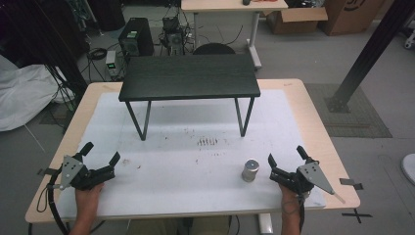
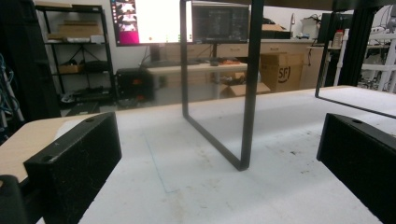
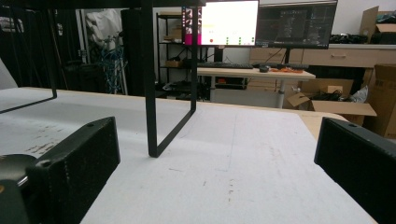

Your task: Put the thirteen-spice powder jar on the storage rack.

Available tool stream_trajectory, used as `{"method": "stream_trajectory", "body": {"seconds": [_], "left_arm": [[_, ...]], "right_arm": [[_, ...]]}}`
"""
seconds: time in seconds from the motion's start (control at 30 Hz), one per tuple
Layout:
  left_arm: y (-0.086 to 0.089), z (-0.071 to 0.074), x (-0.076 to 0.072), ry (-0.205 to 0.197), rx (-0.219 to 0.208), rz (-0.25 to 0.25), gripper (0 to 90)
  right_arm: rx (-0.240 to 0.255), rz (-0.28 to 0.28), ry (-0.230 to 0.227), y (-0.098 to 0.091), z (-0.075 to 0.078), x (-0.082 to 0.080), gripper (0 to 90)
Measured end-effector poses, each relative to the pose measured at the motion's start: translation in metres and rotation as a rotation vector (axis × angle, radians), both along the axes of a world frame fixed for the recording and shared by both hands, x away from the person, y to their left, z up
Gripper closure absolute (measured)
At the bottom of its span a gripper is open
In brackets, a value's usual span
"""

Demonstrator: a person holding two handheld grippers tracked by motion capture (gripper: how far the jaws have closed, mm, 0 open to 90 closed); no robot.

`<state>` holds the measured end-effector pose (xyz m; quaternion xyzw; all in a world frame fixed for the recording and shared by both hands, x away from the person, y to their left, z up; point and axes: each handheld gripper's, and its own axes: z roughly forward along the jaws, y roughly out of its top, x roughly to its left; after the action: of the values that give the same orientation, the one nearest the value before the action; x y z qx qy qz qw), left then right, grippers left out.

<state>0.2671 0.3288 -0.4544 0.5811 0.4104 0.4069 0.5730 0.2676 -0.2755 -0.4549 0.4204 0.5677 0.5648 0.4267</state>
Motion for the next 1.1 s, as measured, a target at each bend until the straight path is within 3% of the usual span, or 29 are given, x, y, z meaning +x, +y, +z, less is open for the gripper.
{"method": "stream_trajectory", "body": {"seconds": [0.9, 1.03, 1.1], "left_arm": [[-0.0005, 0.0001, 0.0001, 0.001, 0.004, 0.0, 0.2], [-0.0001, 0.0001, -0.0001, 0.0, 0.002, 0.0, 0.3], [-0.0003, 0.0001, 0.0, 0.0, 0.002, 0.0, 0.2]], "right_arm": [[0.003, 0.0, 0.0, -0.0005, 0.0003, 0.0002, 0.0], [0.01, -0.002, -0.003, -0.0011, 0.0003, -0.0002, 0.0], [0.036, 0.001, -0.001, -0.0023, 0.0007, -0.0003, 0.0]]}}
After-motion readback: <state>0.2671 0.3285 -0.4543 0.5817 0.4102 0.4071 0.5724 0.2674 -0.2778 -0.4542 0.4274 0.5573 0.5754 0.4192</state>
